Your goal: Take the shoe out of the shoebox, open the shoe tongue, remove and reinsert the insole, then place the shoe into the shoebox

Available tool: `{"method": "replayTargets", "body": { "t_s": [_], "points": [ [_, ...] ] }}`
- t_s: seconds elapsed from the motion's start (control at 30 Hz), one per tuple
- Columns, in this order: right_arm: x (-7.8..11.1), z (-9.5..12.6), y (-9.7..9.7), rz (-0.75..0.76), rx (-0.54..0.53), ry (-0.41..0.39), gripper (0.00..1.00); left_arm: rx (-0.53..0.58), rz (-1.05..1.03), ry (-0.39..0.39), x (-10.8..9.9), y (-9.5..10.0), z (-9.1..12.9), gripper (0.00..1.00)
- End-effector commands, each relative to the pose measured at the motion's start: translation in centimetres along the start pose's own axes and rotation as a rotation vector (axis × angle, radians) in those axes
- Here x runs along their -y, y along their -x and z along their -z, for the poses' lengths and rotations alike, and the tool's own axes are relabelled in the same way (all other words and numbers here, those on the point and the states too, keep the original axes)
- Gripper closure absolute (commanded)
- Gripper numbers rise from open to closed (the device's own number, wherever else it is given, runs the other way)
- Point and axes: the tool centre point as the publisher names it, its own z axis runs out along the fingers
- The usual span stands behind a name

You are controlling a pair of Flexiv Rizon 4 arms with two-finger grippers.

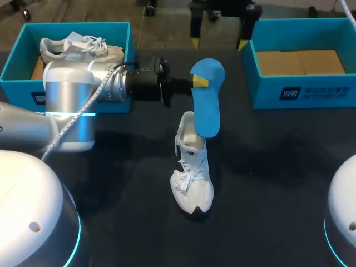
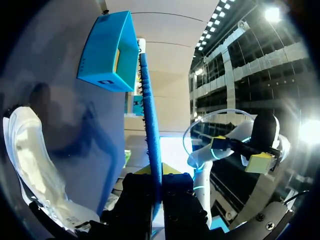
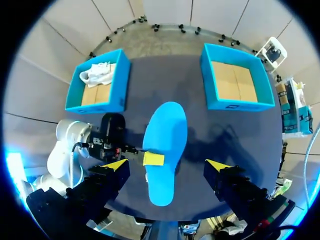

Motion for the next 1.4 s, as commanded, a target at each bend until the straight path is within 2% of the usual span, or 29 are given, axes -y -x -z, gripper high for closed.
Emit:
{"method": "replayTargets", "body": {
  "t_s": [0.03, 0.17, 0.4, 0.53, 0.63, 0.9, 1.1, 1.4],
  "points": [
    [0.8, 0.0, 2.1, 0.018, -0.147, 0.027, 0.0, 0.002, 0.0, -0.003, -0.1, 0.0, 0.0, 1.0],
    [1.1, 0.1, 2.7, 0.042, -0.248, 0.02, 0.0, 0.002, 0.0, -0.003, -0.1, 0.0, 0.0, 1.0],
    [1.5, -0.3, 3.5, 0.084, -0.347, 0.0, 0.0, 0.002, 0.0, -0.003, -0.1, 0.0, 0.0, 1.0],
    [2.0, -0.5, 4.0, 0.089, -0.463, 0.016, 0.0, 0.002, 0.0, -0.003, -0.1, 0.0, 0.0, 1.0],
    [2.3, -0.6, 4.5, 0.08, -0.508, 0.021, 0.0, 0.002, 0.0, -0.003, -0.1, 0.0, 0.0, 1.0],
    [2.8, -0.7, 5.8, 0.054, -0.585, 0.032, 0.0, -0.009, -0.008, 0.001, 0.0, -0.3, 0.2, 1.0],
    [3.1, -0.7, 6.4, 0.055, -0.659, 0.032, 0.0, -0.011, -0.07, 0.011, 0.4, -0.8, 1.1, 1.0],
    [3.3, -1.2, 7.0, 0.04, -0.719, 0.02, 0.0, -0.031, -0.283, 0.095, 1.0, -1.9, 1.8, 1.0]
  ]
}}
